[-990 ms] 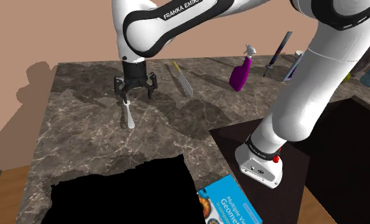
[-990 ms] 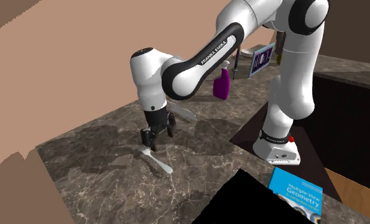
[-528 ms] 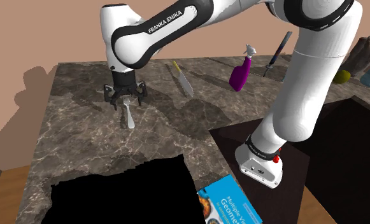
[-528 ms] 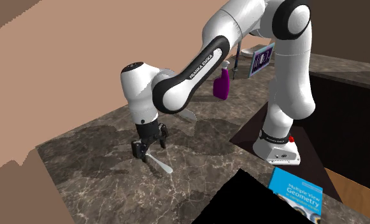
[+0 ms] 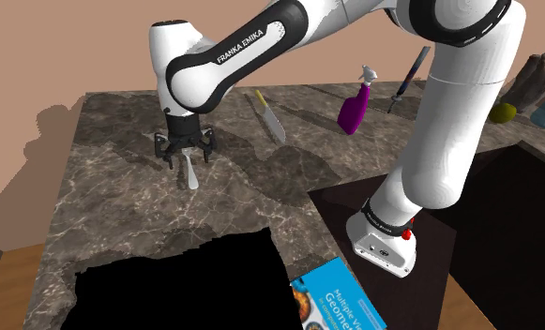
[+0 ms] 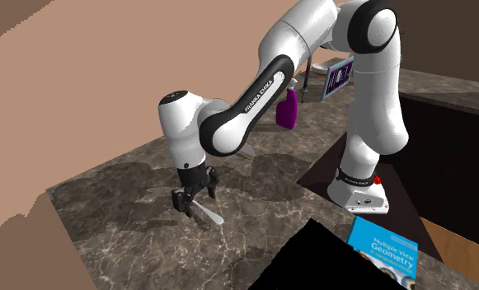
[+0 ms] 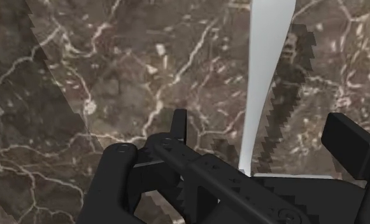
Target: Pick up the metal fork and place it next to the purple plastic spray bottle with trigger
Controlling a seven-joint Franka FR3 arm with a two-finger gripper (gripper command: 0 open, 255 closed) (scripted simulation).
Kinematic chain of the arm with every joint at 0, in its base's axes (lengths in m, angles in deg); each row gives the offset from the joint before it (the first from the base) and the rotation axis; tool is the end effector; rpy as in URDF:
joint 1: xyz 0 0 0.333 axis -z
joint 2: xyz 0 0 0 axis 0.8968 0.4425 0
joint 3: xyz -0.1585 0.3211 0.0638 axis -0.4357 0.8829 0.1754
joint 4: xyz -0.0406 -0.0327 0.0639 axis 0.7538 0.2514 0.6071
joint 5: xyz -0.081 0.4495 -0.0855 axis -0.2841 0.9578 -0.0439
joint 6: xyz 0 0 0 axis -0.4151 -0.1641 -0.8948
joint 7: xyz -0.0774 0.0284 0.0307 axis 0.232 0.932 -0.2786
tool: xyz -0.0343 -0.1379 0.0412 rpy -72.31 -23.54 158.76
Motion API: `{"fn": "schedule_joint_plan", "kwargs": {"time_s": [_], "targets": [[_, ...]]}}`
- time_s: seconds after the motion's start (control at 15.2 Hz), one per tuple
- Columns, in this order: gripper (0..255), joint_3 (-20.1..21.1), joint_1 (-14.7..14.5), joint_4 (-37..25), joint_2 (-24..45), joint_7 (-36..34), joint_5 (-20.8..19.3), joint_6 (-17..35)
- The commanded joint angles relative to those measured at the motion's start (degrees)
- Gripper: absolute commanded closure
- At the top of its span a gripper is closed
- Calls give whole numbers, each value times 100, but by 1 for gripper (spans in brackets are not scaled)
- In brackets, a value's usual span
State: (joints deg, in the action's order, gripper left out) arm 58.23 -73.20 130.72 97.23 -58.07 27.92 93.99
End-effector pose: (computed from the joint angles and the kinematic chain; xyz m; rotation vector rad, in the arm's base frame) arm 0.5717 0.3240 0.2668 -3.0042 0.7185 0.2155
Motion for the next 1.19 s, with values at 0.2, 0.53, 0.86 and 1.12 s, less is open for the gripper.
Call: {"fn": "schedule_joint_plan", "kwargs": {"time_s": [0.2, 0.53, 0.86, 1.12], "targets": [[255, 0, -1, -1, 3, -1, -1, 3], [255, 0, -1, 0, 3, -1, -1, 3], [255, 7, 5, -22, -43, 3, 14, -63], [255, 29, 29, -122, -219, 18, 73, -330]]}}
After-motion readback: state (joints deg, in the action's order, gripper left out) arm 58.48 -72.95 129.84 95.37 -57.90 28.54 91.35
